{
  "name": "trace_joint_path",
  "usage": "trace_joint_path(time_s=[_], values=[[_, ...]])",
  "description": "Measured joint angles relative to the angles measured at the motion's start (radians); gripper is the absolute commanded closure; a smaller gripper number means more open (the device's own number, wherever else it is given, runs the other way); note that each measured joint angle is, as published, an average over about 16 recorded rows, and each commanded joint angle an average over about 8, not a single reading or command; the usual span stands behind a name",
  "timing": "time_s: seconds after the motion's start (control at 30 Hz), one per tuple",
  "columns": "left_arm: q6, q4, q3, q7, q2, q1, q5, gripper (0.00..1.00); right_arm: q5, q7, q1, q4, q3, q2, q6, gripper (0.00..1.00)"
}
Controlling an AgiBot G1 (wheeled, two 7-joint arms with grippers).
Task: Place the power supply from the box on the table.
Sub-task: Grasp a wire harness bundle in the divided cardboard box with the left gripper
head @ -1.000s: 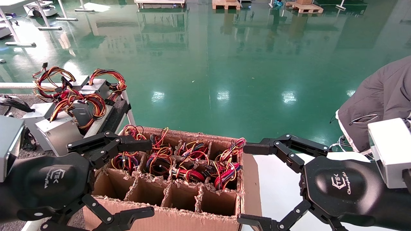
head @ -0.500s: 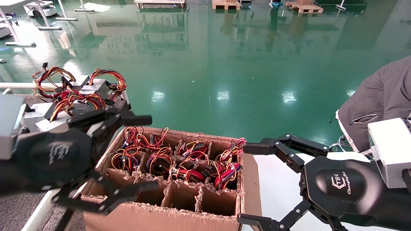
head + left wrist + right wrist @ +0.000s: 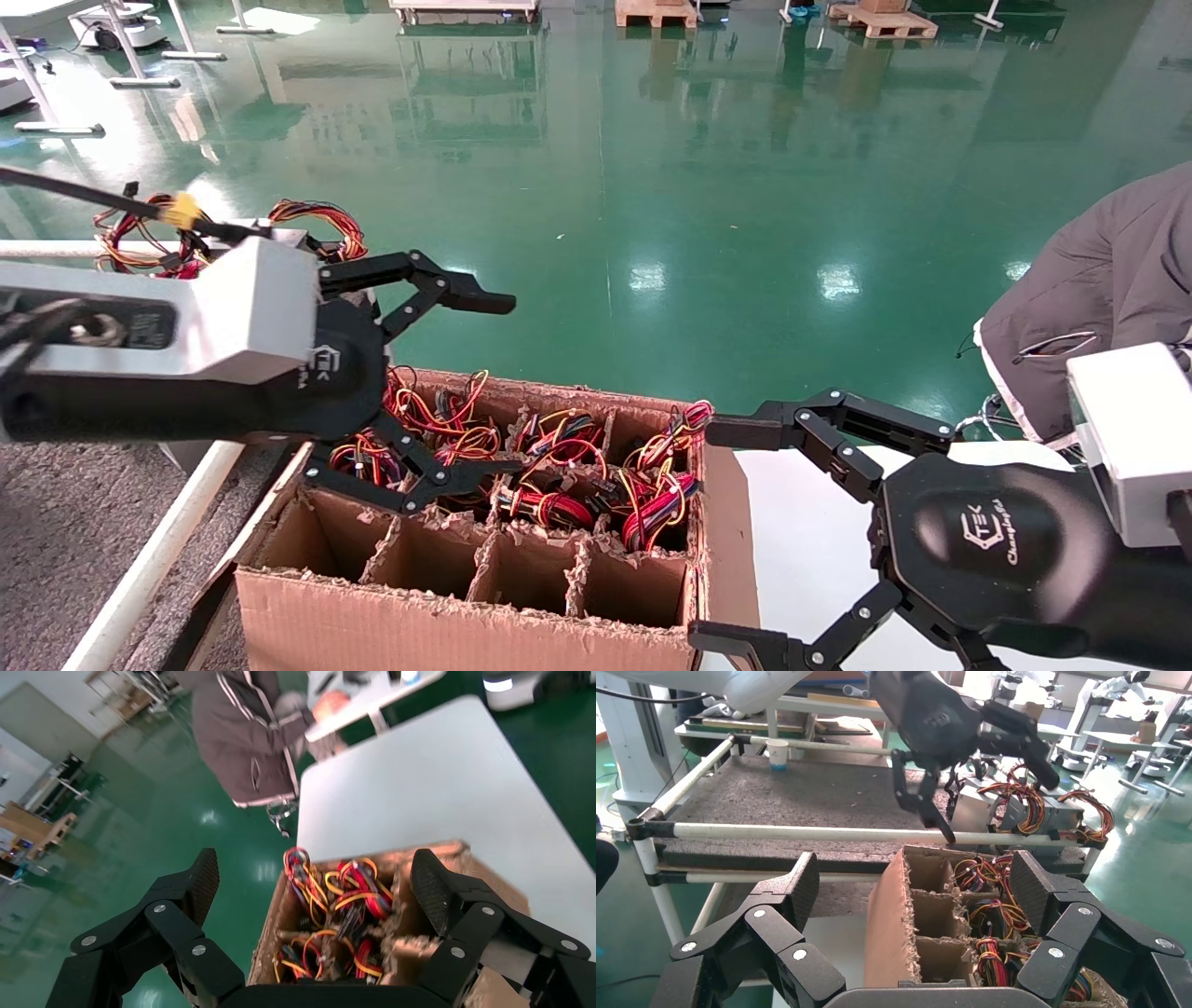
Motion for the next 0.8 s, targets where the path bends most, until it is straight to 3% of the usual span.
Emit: trace_joint_path(time_s=[0.4, 0.8], values=[[0.021, 0.13, 0.183, 0.055, 0.069, -0.117, 0.083, 0.0, 0.0, 0.0, 0.0, 0.0, 0.0, 0.0, 0.0, 0.0], [0.035, 0.239, 0.282, 0.111, 0.114, -0.151, 0.108, 0.0, 0.0, 0.0, 0.0, 0.0, 0.0, 0.0, 0.0, 0.0]])
